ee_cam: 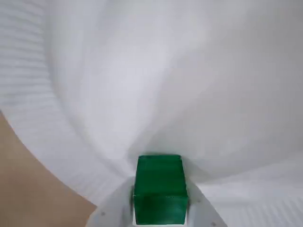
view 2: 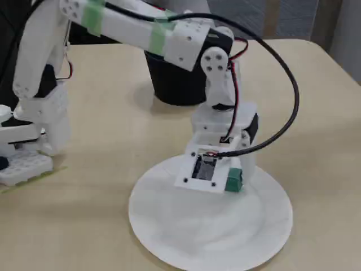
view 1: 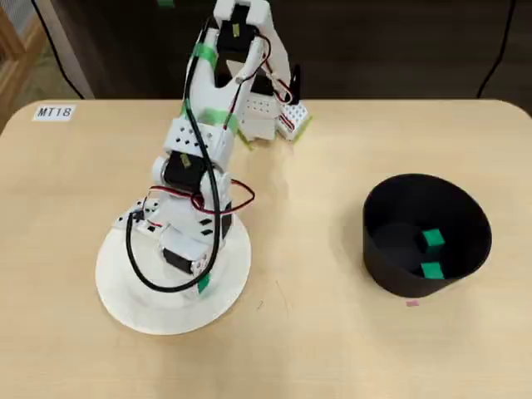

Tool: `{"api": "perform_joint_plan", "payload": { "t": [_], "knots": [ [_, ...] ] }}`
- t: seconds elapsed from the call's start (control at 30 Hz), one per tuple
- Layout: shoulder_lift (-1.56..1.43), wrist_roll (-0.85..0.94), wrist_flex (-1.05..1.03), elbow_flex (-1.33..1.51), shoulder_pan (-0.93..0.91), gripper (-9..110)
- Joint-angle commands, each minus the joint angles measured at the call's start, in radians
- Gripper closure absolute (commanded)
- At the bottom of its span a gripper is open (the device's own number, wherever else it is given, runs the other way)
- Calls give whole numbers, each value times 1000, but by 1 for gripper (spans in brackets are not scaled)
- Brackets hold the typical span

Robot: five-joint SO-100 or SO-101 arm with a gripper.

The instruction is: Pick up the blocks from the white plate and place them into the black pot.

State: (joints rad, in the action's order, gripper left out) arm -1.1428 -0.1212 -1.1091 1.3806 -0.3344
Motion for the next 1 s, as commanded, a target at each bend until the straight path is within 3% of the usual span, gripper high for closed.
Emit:
{"api": "perform_joint_plan", "payload": {
  "t": [0.0, 0.23, 0.53, 0.77, 0.97],
  "knots": [
    [-60, 21, -5, -40, -26, 104],
    [-204, 109, 77, -161, -25, 104],
    [-479, 81, 264, -172, 89, 104],
    [-692, 107, 273, -109, 371, 104],
    [-950, 71, 453, 308, 672, 104]
  ]
}}
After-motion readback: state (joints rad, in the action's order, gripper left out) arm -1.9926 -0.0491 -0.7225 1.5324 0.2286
